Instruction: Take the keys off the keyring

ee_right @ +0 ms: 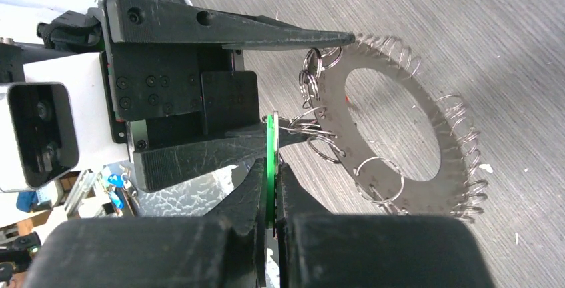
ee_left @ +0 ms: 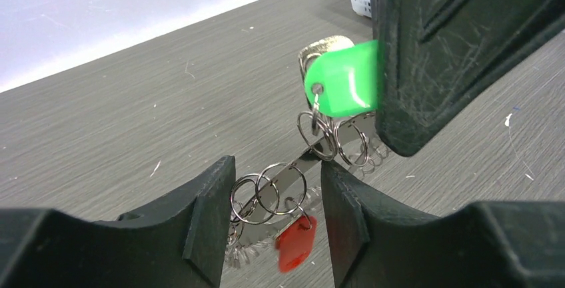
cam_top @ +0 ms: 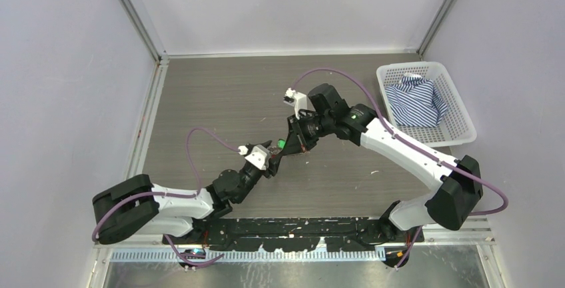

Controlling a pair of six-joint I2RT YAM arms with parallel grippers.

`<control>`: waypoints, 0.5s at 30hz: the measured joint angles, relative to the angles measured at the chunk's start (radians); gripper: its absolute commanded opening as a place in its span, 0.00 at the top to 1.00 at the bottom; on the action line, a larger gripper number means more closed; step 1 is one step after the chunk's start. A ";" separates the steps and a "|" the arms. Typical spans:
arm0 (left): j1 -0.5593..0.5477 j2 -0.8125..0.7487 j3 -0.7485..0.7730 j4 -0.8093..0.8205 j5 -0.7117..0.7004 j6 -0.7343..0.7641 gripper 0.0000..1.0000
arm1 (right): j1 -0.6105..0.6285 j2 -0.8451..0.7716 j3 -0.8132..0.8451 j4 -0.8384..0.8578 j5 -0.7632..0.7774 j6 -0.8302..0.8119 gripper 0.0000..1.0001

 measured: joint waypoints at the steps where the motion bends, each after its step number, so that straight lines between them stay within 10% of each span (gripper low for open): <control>1: 0.000 0.004 -0.002 0.011 -0.002 0.000 0.52 | 0.000 0.000 -0.005 0.003 -0.006 0.002 0.99; 6: 0.000 0.005 -0.014 0.069 -0.011 -0.004 0.64 | 0.000 0.000 -0.010 0.004 -0.020 0.003 0.99; 15: 0.017 -0.093 -0.037 0.043 0.093 0.037 0.43 | 0.000 -0.008 0.005 -0.023 -0.044 -0.015 0.99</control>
